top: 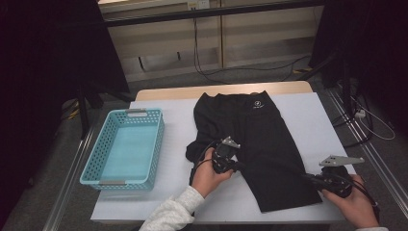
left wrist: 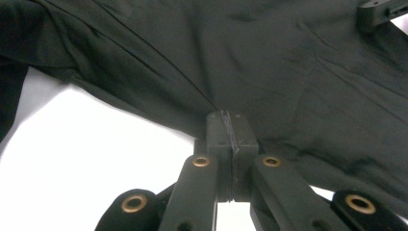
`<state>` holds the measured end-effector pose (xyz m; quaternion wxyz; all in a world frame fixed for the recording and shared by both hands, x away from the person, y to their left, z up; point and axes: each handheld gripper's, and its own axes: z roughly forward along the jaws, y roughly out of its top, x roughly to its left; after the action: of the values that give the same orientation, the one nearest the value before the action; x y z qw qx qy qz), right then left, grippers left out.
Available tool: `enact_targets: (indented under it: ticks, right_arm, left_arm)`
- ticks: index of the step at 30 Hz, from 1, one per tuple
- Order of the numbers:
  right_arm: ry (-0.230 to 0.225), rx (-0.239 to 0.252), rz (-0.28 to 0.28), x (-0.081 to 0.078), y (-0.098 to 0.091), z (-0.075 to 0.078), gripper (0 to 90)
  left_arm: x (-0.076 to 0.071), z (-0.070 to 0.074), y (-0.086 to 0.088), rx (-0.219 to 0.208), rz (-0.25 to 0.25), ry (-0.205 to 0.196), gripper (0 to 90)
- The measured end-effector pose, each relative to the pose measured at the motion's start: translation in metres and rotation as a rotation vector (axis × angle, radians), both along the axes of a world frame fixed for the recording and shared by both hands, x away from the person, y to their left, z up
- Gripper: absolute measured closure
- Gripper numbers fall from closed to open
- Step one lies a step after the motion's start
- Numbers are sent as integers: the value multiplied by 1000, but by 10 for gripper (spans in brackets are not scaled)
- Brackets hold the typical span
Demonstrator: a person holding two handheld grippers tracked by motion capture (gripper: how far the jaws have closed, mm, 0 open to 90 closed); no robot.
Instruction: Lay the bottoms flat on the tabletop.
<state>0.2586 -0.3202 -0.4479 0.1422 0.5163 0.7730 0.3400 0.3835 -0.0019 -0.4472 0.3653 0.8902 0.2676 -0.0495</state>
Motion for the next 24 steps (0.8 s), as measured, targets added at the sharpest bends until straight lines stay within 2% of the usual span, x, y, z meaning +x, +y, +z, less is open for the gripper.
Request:
enact_targets:
  ticks: [3, 4, 8, 10, 11, 12, 14, 16, 17, 18, 20, 22, 24]
  right_arm:
    - [18, -14, 10, -4, 1, -3, 889]
    - [18, -4, 8, -4, 0, -3, 885]
    - [20, -6, 2, -5, -2, -3, 871]
    - [17, -9, 2, -5, -2, -3, 801]
    - [2, -24, -10, -4, -3, -2, 743]
    - [-5, -28, -10, -2, -4, -2, 728]
    - [-32, -19, -21, 2, -5, 1, 615]
    - [-55, -33, -42, 7, -6, 3, 589]
    - [-72, -33, -47, 11, -6, 5, 555]
    - [-81, -24, -60, 14, -7, 5, 509]
    - [-97, -24, -82, 22, -7, 7, 478]
    - [-112, -21, -87, 31, -6, 7, 441]
    - [-127, -34, -89, 40, -4, 7, 420]
  left_arm:
    - [-1, -2, -1, 2, -9, -7, 898]
    - [-1, -3, -2, 8, -16, -16, 897]
    - [-2, -3, -3, 8, -18, -5, 896]
    - [-2, -3, -3, 9, -13, 0, 895]
    - [-2, -3, -3, 8, -15, 0, 894]
    - [-2, -3, -4, 7, -18, -4, 892]
    - [-2, -3, -4, 8, -23, -5, 891]
    - [-1, -2, -3, -2, -23, -16, 885]
    - [-1, -1, -3, -7, -23, -22, 865]
    - [-1, 0, -2, -4, -22, -44, 800]
    - [1, 3, 0, 6, -13, -77, 611]
    - [2, 6, 4, 13, -6, -123, 554]
    - [5, 9, 9, -3, 6, -137, 459]
